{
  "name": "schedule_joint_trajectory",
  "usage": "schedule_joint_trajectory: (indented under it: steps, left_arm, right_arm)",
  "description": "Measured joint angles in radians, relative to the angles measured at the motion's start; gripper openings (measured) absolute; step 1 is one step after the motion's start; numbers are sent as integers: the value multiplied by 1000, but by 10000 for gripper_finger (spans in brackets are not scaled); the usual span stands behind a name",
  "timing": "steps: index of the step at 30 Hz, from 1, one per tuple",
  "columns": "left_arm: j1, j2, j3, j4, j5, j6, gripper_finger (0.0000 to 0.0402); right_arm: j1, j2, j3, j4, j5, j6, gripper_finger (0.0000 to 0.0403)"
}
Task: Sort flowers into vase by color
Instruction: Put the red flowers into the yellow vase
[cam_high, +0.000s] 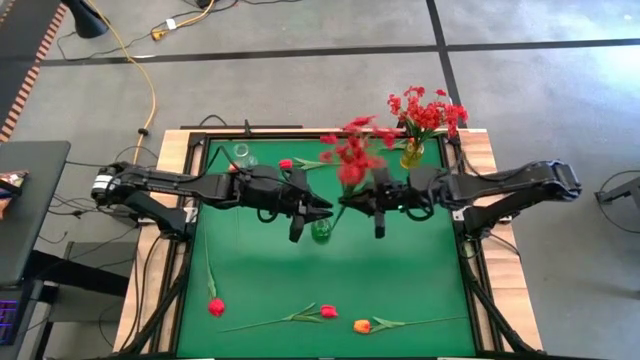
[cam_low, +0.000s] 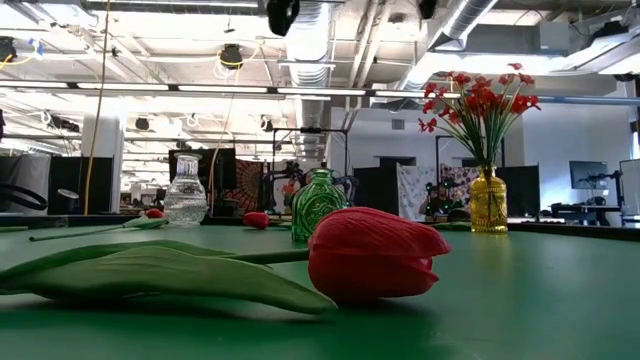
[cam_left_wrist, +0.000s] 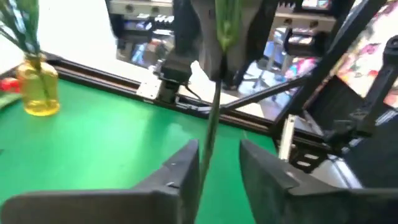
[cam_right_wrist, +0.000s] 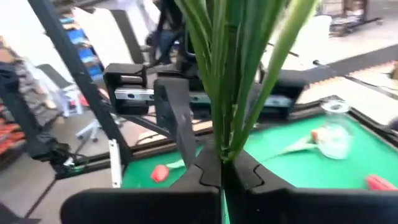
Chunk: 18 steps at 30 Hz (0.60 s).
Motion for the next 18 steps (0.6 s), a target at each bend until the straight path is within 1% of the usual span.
schedule_joint_trajectory:
  steps: [2, 4, 8, 10, 15, 17, 18]
  left_arm:
    - [1, -18, -1, -59, -27, 7, 133]
    - [8, -40, -1, -108, -46, 9, 152]
    - [18, -77, -1, -190, -70, 15, 169]
    - [19, -87, -1, -209, -83, 14, 171]
    - [19, -89, -1, -221, -105, 14, 171]
    - [19, -89, -1, -221, -109, 14, 171]
    - [19, -89, -1, -221, -110, 14, 171]
  right_arm:
    - [7, -57, 0, -95, 50, -1, 30]
    - [20, -122, 0, -192, 124, -3, 32]
    - [45, -246, 0, -384, 305, -2, 25]
    - [53, -302, 0, -442, 416, -2, 24]
    - [43, -391, 0, -592, 766, 20, 28]
    - [26, -403, 0, -642, 867, 24, 29]
    - [13, -404, 0, -666, 901, 24, 29]
